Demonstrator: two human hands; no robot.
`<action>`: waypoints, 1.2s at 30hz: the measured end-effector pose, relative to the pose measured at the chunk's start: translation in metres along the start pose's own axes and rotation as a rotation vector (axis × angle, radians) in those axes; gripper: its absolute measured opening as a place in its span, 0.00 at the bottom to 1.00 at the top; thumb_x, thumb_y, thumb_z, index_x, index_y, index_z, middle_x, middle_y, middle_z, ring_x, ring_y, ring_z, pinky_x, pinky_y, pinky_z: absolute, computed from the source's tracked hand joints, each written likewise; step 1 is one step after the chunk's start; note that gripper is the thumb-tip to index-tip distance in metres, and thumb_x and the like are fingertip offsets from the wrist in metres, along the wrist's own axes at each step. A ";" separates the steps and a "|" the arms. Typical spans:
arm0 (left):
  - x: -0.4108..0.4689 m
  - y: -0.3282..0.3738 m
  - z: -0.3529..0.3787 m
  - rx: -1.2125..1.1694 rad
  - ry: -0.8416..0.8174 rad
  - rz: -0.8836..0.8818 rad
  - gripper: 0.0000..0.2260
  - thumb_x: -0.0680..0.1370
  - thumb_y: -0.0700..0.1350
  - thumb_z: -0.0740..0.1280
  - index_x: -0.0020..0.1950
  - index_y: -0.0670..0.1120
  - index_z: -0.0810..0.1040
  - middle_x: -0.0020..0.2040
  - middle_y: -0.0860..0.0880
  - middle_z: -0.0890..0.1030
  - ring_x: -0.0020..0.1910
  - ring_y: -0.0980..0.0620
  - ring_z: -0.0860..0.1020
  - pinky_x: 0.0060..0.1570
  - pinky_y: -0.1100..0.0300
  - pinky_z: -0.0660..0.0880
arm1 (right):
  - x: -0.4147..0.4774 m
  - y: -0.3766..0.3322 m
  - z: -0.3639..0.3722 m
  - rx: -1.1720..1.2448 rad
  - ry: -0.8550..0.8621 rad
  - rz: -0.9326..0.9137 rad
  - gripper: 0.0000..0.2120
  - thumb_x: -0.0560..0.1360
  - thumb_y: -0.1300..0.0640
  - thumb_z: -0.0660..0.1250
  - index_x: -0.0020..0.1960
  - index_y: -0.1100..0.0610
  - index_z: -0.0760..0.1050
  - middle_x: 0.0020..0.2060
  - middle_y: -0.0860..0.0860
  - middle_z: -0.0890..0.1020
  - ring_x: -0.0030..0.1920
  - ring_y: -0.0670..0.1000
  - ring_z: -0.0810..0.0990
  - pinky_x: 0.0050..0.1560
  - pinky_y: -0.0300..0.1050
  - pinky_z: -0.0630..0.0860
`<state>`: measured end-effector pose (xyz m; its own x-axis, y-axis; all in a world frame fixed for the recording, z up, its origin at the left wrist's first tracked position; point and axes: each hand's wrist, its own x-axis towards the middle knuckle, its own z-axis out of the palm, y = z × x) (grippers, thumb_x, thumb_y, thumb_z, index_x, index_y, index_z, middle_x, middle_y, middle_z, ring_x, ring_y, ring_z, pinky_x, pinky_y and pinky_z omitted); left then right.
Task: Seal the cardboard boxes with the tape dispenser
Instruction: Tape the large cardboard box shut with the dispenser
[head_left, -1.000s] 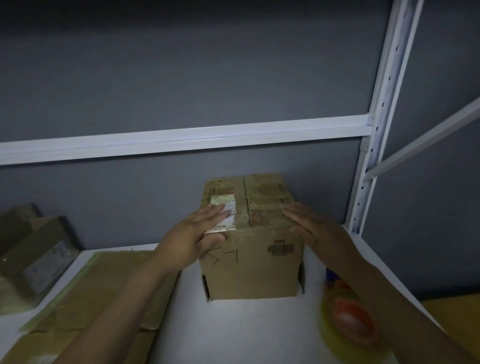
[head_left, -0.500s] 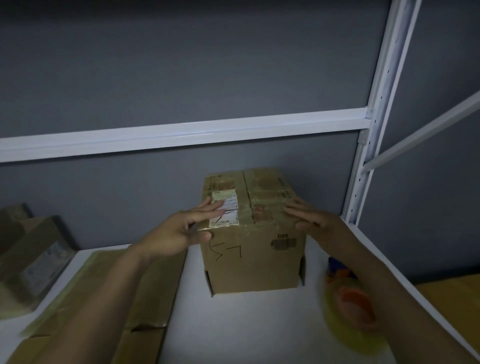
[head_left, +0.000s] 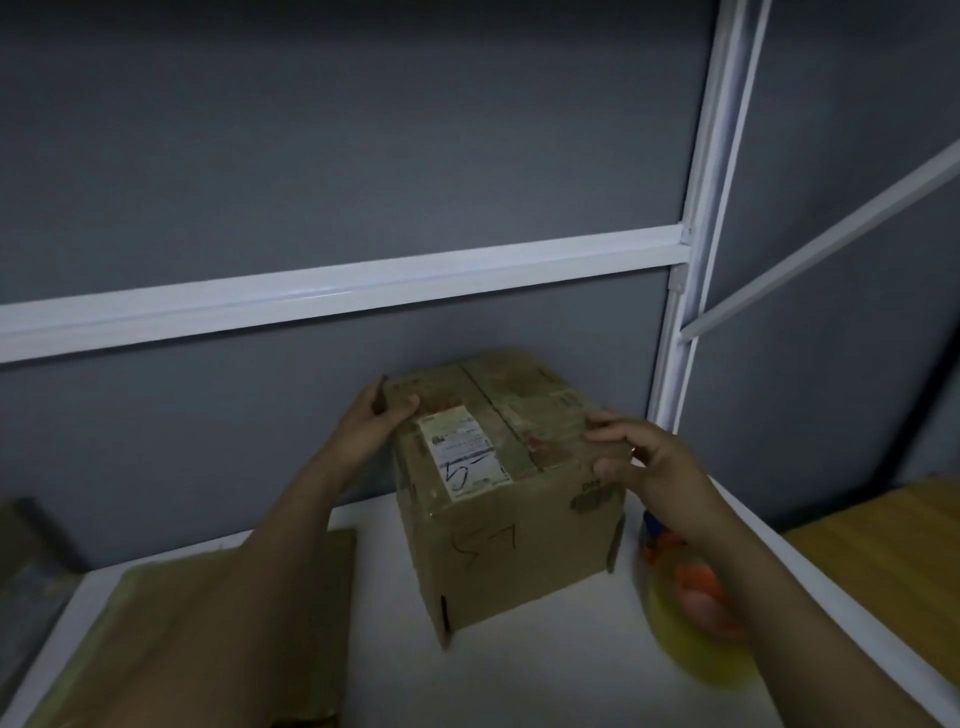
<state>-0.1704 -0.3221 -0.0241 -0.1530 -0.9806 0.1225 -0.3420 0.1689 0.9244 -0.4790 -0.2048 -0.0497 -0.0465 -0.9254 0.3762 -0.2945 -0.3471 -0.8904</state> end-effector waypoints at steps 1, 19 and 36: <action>0.001 -0.003 0.002 -0.020 0.041 0.010 0.27 0.70 0.59 0.73 0.64 0.49 0.73 0.58 0.51 0.80 0.57 0.52 0.79 0.58 0.55 0.75 | -0.003 0.001 0.003 -0.098 0.098 0.010 0.15 0.67 0.56 0.74 0.52 0.45 0.81 0.61 0.39 0.74 0.64 0.43 0.72 0.66 0.42 0.69; -0.154 0.026 0.023 -0.109 0.840 -0.028 0.27 0.72 0.50 0.74 0.68 0.49 0.68 0.62 0.50 0.68 0.55 0.52 0.71 0.59 0.55 0.70 | -0.042 -0.049 0.034 0.253 -0.467 0.169 0.61 0.54 0.39 0.81 0.75 0.43 0.45 0.62 0.37 0.73 0.57 0.34 0.76 0.51 0.35 0.77; -0.176 -0.015 -0.024 0.174 0.334 -0.090 0.47 0.71 0.65 0.66 0.78 0.57 0.38 0.79 0.53 0.51 0.75 0.48 0.61 0.70 0.49 0.65 | -0.051 -0.031 0.053 -0.224 -0.002 0.135 0.43 0.67 0.40 0.73 0.75 0.50 0.57 0.70 0.54 0.67 0.65 0.56 0.71 0.61 0.54 0.74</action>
<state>-0.1158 -0.1547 -0.0507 0.1852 -0.9658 0.1812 -0.4965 0.0671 0.8654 -0.4170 -0.1554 -0.0548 -0.0974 -0.9614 0.2573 -0.4896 -0.1788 -0.8534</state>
